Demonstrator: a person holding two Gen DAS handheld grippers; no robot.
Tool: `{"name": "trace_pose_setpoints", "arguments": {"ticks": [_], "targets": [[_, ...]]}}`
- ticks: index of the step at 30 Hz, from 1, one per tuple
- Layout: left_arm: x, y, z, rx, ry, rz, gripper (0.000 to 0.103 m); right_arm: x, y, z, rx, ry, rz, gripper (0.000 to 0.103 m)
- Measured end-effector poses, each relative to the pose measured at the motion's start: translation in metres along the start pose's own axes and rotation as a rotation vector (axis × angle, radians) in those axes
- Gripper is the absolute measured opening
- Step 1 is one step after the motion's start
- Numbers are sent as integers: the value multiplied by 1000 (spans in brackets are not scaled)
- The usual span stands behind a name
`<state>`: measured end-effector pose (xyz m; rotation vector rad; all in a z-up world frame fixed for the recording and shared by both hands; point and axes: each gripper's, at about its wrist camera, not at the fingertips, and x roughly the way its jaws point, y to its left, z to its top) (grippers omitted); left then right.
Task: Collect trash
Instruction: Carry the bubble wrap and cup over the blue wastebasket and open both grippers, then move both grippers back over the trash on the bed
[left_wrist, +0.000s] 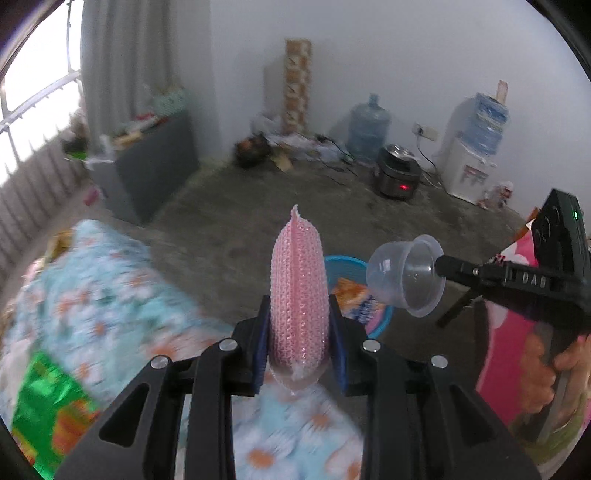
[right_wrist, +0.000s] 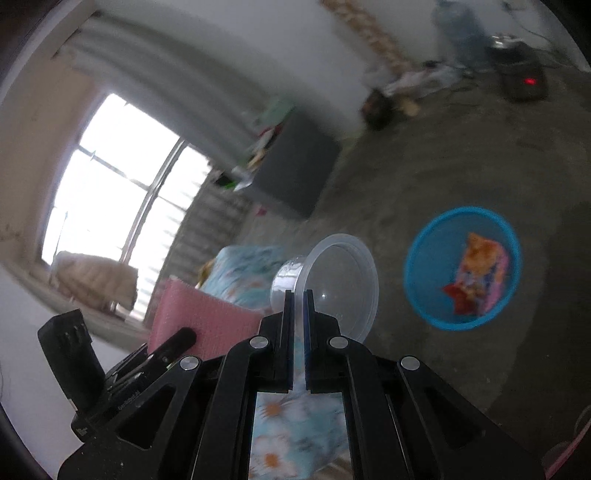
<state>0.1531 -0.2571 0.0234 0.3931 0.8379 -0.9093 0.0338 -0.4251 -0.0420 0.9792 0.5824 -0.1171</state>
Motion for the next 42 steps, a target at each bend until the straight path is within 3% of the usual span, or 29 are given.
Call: {"name": "trace_pose_setpoints", "arguments": {"ticks": [6, 14, 15, 17, 19, 21, 24, 30, 36, 42], "targets": [[82, -31, 22, 63, 110, -38, 28, 19, -49, 10, 105, -6, -116, 3], [188, -57, 40, 103, 254, -57, 29, 71, -125, 27, 275, 65, -212, 7], [199, -59, 41, 97, 258, -74, 31, 79, -131, 31, 280, 69, -224, 9], [217, -60, 44, 92, 272, -68, 45, 94, -142, 39, 292, 83, -241, 32], [230, -61, 45, 76, 269, -33, 57, 109, -155, 42, 298, 109, -293, 45], [237, -58, 45, 49, 278, -26, 58, 120, -166, 40, 296, 137, -363, 45], [233, -52, 43, 23, 275, -41, 60, 125, -176, 33, 323, 156, -373, 45], [199, -44, 49, -1, 216, -44, 61, 103, -170, 21, 317, 112, -364, 48], [131, -34, 53, -51, 124, -90, 66, 80, -145, 20, 279, 62, -321, 52], [57, -14, 41, -103, 42, -96, 69, 66, -93, 14, 187, 74, -234, 57]]}}
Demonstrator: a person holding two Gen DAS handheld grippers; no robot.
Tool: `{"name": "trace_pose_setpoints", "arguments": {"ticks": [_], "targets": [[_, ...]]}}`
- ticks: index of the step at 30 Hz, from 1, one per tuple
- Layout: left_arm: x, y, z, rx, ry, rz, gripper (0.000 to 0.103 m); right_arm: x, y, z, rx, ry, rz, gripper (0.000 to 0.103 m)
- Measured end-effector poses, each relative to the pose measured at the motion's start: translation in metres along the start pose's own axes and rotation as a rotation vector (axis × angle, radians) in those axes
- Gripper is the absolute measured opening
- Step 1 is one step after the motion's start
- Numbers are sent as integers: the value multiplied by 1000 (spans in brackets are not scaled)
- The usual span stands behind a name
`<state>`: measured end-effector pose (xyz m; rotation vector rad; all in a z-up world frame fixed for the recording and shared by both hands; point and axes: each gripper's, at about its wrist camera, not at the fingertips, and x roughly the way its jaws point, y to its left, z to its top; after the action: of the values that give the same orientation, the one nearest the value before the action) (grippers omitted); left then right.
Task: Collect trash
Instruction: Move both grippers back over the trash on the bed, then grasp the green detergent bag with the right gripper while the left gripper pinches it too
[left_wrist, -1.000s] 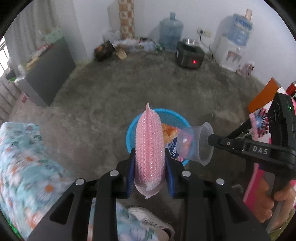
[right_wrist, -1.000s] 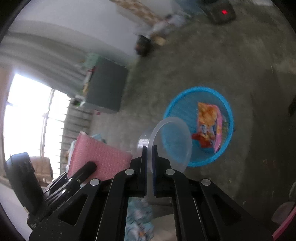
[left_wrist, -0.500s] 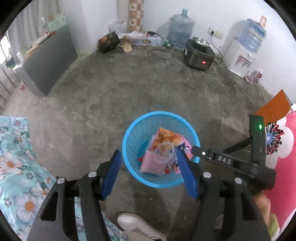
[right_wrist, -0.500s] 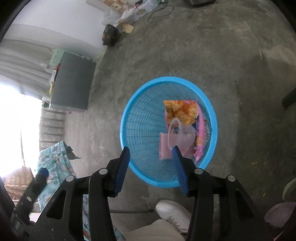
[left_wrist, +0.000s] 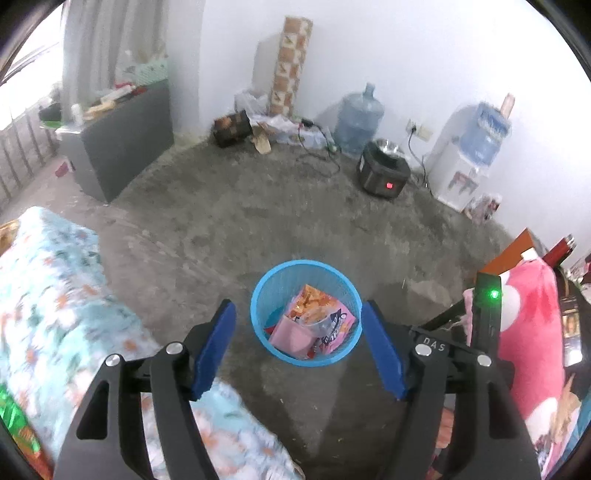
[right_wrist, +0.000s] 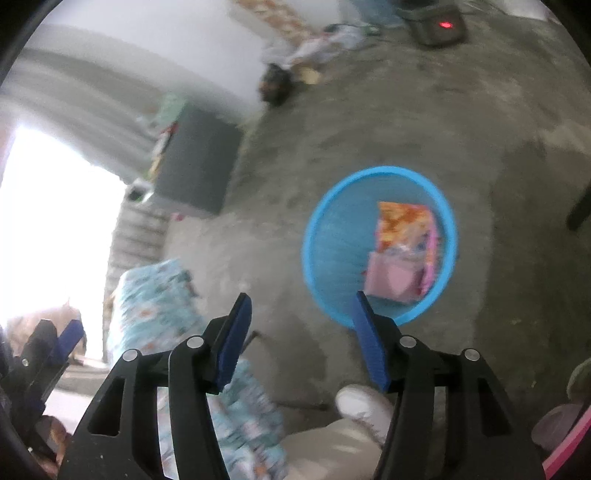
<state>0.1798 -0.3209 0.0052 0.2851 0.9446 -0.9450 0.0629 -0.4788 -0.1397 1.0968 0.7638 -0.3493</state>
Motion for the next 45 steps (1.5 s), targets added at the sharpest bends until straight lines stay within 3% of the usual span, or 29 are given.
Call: {"name": "trace_pose_setpoints", "arguments": {"ticks": [6, 11, 16, 21, 26, 33, 37, 39, 41, 45], "targets": [[-81, 38, -31, -79, -99, 43, 71, -24, 53, -18, -120, 32, 138, 62], [-153, 85, -71, -174, -195, 140, 72, -31, 99, -41, -223, 92, 235, 64], [-211, 118, -109, -226, -278, 254, 72, -27, 148, -80, -304, 218, 392, 64], [-260, 154, -147, -285, -339, 420, 73, 3, 195, -122, -340, 408, 533, 64], [-272, 196, -175, -365, -311, 530, 73, 56, 236, -176, -279, 646, 605, 63], [-255, 253, -199, -471, -233, 649, 73, 113, 266, -224, -197, 783, 554, 57], [-252, 267, -208, -505, -211, 668, 71, 129, 269, -238, -149, 802, 515, 46], [-249, 270, -209, -515, -199, 662, 69, 134, 270, -243, -141, 792, 502, 37], [-248, 269, -211, -523, -190, 658, 67, 138, 269, -246, -135, 785, 498, 17], [-251, 264, -209, -522, -196, 645, 63, 137, 264, -244, -144, 783, 512, 4]]}}
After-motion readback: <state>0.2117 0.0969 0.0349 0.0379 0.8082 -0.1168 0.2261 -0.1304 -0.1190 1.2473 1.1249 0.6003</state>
